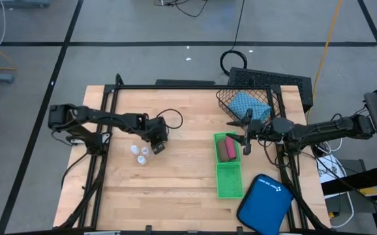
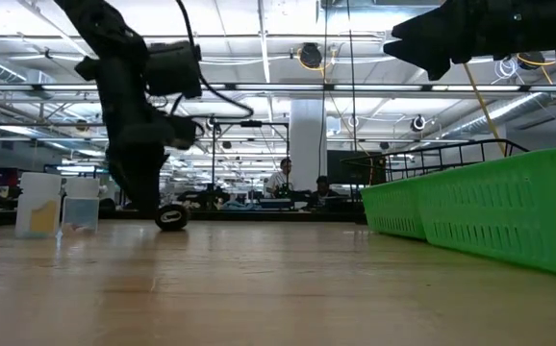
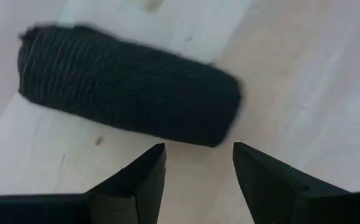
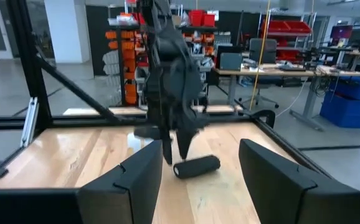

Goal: Pick & Place Medicine items
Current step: Put the black bandage into the top green basket

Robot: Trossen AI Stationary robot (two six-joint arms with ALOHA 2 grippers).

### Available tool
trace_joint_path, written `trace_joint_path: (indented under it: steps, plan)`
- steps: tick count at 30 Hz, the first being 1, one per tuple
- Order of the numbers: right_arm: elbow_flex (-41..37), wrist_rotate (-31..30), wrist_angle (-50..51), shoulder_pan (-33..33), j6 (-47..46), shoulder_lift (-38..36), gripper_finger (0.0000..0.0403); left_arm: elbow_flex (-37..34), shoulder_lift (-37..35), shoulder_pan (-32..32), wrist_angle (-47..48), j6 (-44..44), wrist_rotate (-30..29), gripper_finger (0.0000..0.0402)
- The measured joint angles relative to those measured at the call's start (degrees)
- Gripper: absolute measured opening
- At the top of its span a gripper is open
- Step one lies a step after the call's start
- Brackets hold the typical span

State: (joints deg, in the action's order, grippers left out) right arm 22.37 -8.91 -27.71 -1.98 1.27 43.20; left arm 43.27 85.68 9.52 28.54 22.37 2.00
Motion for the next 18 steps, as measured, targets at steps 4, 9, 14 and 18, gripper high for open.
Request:
trace_joint_path:
  steps: [4, 9, 14, 18]
  plan:
    - [0.00, 0.00, -0.62, 0.00, -0.12, -0.02, 0.0201, -0.02, 3.15, 0.77, -4.12, -1.20, 0.09, 0.0195]
    - [0.00, 0.00, -0.85, 0.00, -0.14, -0.02, 0.0201, -0.02, 4.39, 0.80, -15.70, -5.81, 0.53, 0.0195]
    - [0.00, 0.00, -0.80, 0.00, -0.14, -0.02, 0.0201, 0.40, 4.57, 0.96, -23.58, -13.01, -1.76, 0.0195]
    - [0.00, 0.00, -0.38, 0.02, -0.17, -0.02, 0.0201, 2.99, 3.30, 1.52, -19.36, -14.70, -3.86, 0.0195]
